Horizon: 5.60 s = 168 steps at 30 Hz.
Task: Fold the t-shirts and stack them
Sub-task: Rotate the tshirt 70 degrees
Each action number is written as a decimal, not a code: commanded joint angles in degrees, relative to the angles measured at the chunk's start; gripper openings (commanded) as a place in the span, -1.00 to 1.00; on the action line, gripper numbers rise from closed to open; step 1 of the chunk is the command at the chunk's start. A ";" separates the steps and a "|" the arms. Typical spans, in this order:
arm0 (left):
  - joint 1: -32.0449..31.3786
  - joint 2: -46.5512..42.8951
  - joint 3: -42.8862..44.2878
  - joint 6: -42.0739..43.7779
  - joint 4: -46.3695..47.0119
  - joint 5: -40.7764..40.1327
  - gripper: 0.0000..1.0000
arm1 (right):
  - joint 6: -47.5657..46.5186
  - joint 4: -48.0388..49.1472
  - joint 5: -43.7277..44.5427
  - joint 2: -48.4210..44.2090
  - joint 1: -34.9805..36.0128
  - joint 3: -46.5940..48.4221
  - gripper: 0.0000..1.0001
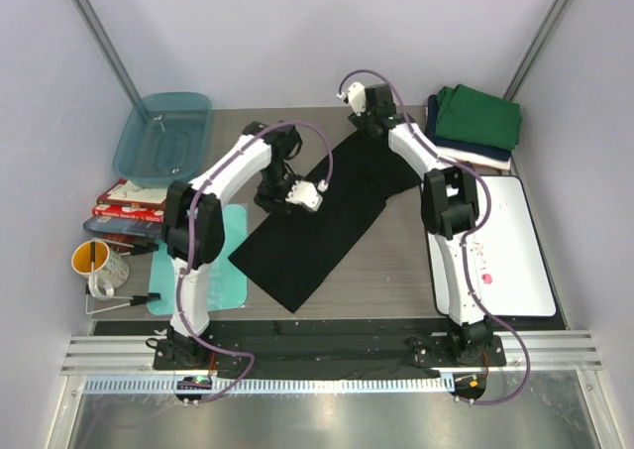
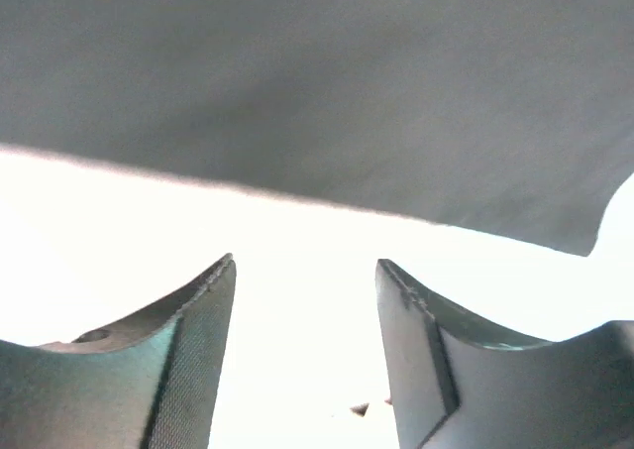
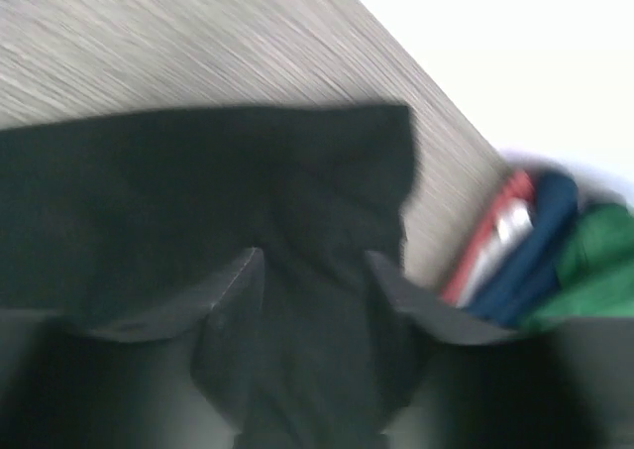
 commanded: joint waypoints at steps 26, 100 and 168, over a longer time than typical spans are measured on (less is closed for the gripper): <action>8.96 -1.18 5.18 -10.30 9.36 -4.75 -1.00 | 9.03 -14.49 4.43 13.24 -5.06 14.89 -0.98; 11.42 -30.71 -40.25 -48.89 69.83 -8.54 -0.99 | -12.77 -38.39 -33.89 -15.06 22.72 -28.34 -0.98; 4.92 -48.47 -77.60 64.23 30.53 52.21 0.97 | -41.35 -5.89 -31.25 -83.17 42.30 -99.36 0.82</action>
